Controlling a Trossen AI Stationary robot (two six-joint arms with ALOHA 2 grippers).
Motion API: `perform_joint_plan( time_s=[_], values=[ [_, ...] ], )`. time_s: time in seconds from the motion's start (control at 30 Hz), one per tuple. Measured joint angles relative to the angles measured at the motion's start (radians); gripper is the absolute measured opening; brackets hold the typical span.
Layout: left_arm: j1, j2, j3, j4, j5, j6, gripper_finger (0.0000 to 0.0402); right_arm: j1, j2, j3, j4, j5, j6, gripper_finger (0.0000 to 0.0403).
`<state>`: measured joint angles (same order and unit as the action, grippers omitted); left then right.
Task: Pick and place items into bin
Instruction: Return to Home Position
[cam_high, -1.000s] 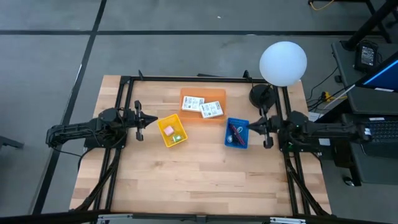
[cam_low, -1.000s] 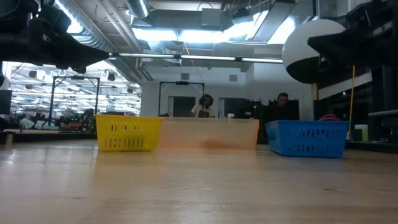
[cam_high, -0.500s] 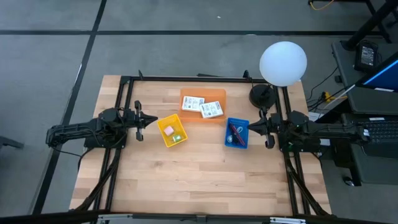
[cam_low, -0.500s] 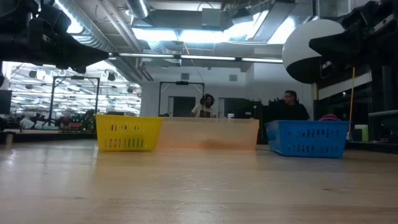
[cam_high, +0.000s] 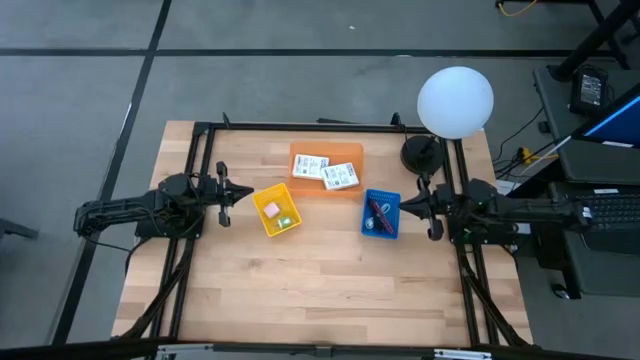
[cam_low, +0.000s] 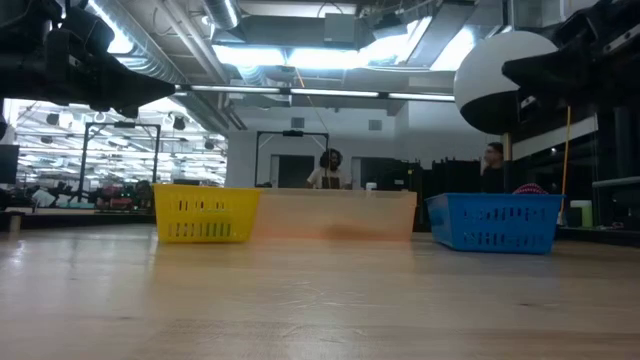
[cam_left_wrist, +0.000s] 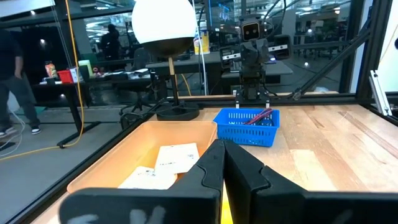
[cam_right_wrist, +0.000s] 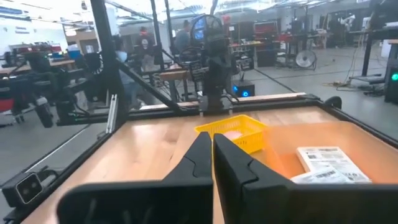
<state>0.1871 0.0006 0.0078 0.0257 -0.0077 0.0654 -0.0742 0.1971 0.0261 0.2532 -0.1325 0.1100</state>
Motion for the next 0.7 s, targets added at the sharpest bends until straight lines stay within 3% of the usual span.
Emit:
perform_joint_plan(
  time_s=[0.27, 0.7],
  values=[
    [0.000, 0.000, 0.000, 0.000, 0.000, 0.000, 0.0004, 0.021, -0.198, 0.000, -0.239, 0.000, 0.018, 0.0000],
    [0.000, 0.000, 0.000, 0.000, 0.000, 0.000, 0.0004, 0.027, -0.193, -0.001, -0.258, 0.000, 0.016, 0.0000]
  ],
)
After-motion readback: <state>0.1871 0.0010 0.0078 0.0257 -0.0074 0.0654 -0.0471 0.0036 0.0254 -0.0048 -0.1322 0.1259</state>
